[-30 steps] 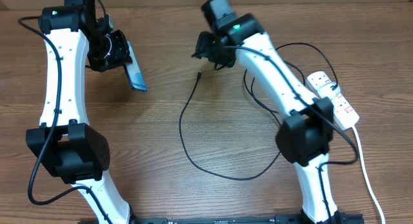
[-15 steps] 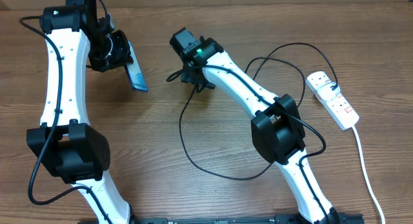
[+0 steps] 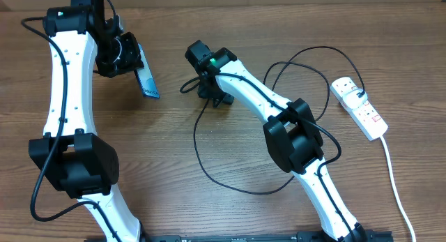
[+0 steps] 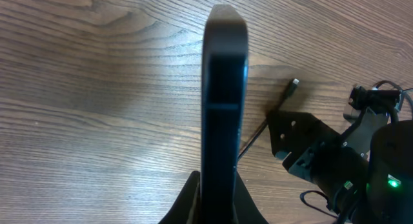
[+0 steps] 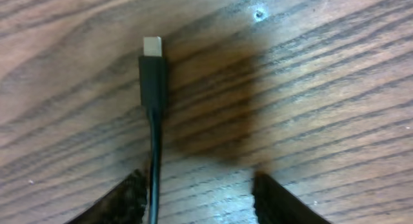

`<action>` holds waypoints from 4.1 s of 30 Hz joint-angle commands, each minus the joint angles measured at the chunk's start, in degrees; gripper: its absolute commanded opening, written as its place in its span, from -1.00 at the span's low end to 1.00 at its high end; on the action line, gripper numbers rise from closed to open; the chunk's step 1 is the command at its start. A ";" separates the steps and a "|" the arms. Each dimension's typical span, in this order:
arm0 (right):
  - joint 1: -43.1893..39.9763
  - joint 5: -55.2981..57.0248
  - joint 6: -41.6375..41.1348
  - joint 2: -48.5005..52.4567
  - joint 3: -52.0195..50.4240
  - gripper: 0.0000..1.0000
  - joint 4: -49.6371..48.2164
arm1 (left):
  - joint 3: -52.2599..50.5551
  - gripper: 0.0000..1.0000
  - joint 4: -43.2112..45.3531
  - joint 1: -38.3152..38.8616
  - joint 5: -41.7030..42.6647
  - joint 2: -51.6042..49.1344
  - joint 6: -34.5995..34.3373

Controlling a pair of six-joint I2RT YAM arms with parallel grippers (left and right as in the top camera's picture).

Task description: Plug charger to phone and switch on socket

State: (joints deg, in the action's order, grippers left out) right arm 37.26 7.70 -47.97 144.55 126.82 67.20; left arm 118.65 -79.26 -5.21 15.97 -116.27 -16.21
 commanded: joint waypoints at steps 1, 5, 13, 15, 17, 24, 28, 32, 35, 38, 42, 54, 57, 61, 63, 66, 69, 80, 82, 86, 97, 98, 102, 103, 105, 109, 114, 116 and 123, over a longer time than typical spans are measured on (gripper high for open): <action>-0.02 -0.07 -0.33 0.46 -1.18 -0.13 1.60 | 0.68 -0.92 0.35 0.33 0.17 1.22 -0.57; -0.02 -1.40 -0.48 0.46 -3.17 -0.45 3.87 | 0.68 -0.92 0.42 0.33 0.20 1.22 -0.57; 0.83 -6.67 -0.46 0.46 -9.46 -0.91 8.46 | 0.68 -0.92 0.50 0.33 0.61 1.22 -0.57; 1.38 -6.86 -0.07 0.44 -10.03 -0.91 10.23 | 0.68 -0.92 0.50 0.33 0.63 1.22 -0.57; 2.29 -6.97 0.50 0.44 -10.38 -0.91 13.49 | 0.68 -0.92 0.52 0.33 0.61 1.22 -0.57; 6.97 -6.40 1.92 -1.42 -11.39 -0.92 20.13 | 0.68 -0.92 0.63 0.33 0.57 1.22 -0.55; 8.52 -5.53 1.90 -3.96 -11.39 -0.88 22.47 | 0.68 -0.92 0.83 0.33 0.57 1.22 -0.55; 8.26 -2.62 1.51 -5.75 -11.39 -0.72 26.62 | 0.68 -0.92 1.53 0.33 0.59 1.22 -0.55; 7.48 -0.85 1.60 -5.90 -11.39 -0.45 29.94 | 0.68 -0.92 1.75 0.33 0.59 1.22 -0.55; 7.23 -1.11 3.28 -5.97 -11.37 -0.08 29.81 | 0.68 -0.92 1.77 0.33 0.59 1.22 -0.55; 7.08 -1.11 3.13 -6.82 -11.37 -0.07 28.44 | 0.68 -0.92 1.75 0.33 0.59 1.22 -0.55; 2.19 -4.52 6.93 -16.35 -11.37 0.57 23.71 | 0.68 -0.92 1.99 0.33 0.59 1.22 -0.57; 1.53 -6.64 9.49 -16.72 -11.37 0.57 20.50 | 0.68 -0.92 1.95 0.33 0.61 1.22 -0.57; 0.46 -9.97 9.49 -16.48 -11.67 0.44 17.14 | 0.68 -0.92 1.95 0.33 1.07 1.22 -0.50; 0.26 -10.01 9.42 -16.48 -11.82 0.29 16.63 | 0.68 -0.92 1.97 0.33 2.19 1.22 -0.24; 0.22 -9.99 8.81 -16.48 -13.49 0.05 14.97 | 0.68 -0.92 2.32 0.33 4.92 1.22 1.31; 0.28 -10.54 8.68 -16.48 -17.44 -0.07 11.96 | 0.68 -0.92 3.17 0.33 11.28 1.22 4.63; -0.15 -10.19 7.26 -16.48 -26.18 -0.32 1.14 | 0.68 -0.92 4.87 0.33 23.04 1.22 9.42; -0.15 -10.19 7.26 -16.48 -26.53 -0.33 0.52 | 0.68 -0.92 4.81 0.33 23.04 1.22 9.40; -0.15 -9.09 5.73 -16.48 -28.28 -0.37 -0.66 | 0.68 -0.92 4.76 0.33 23.02 1.22 9.42; -0.15 -8.85 5.84 -16.48 -30.88 -0.49 -3.10 | 0.68 -0.92 4.72 0.33 23.04 1.22 9.42; -0.15 -8.83 5.84 -16.48 -30.88 -0.51 -3.10 | 0.68 -0.92 4.72 0.33 23.04 1.22 9.42; -0.28 -8.17 6.03 -16.48 -30.88 -0.57 -3.08 | 0.68 -0.92 4.66 0.33 23.02 1.22 9.42; -0.33 -8.20 6.03 -16.48 -30.88 -0.59 -3.08 | 0.68 -0.92 4.68 0.31 23.02 1.22 9.42; -0.33 -8.13 6.05 -16.48 -30.88 -0.64 -3.08 | 0.68 -0.92 4.68 0.33 23.02 1.22 9.44; -0.33 -7.74 6.27 -16.48 -30.88 -0.67 -3.08 | 0.68 -0.92 4.70 0.37 23.04 1.22 9.42; -0.37 -7.28 6.25 -16.48 -30.88 -0.67 -3.06 | 0.68 -0.92 4.52 0.31 23.02 1.22 9.46; -0.37 -7.17 6.25 -16.48 -30.88 -0.67 -2.82 | 0.68 -0.92 4.52 0.31 23.02 1.22 9.64; -0.37 -7.21 6.23 -16.48 -30.88 -0.66 -1.79 | 0.68 -0.92 4.52 0.37 23.04 1.22 9.62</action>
State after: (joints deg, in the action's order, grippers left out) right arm 37.47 -1.58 -41.93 128.20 97.36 65.30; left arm 118.65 -74.83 -5.21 36.47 -116.27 -8.32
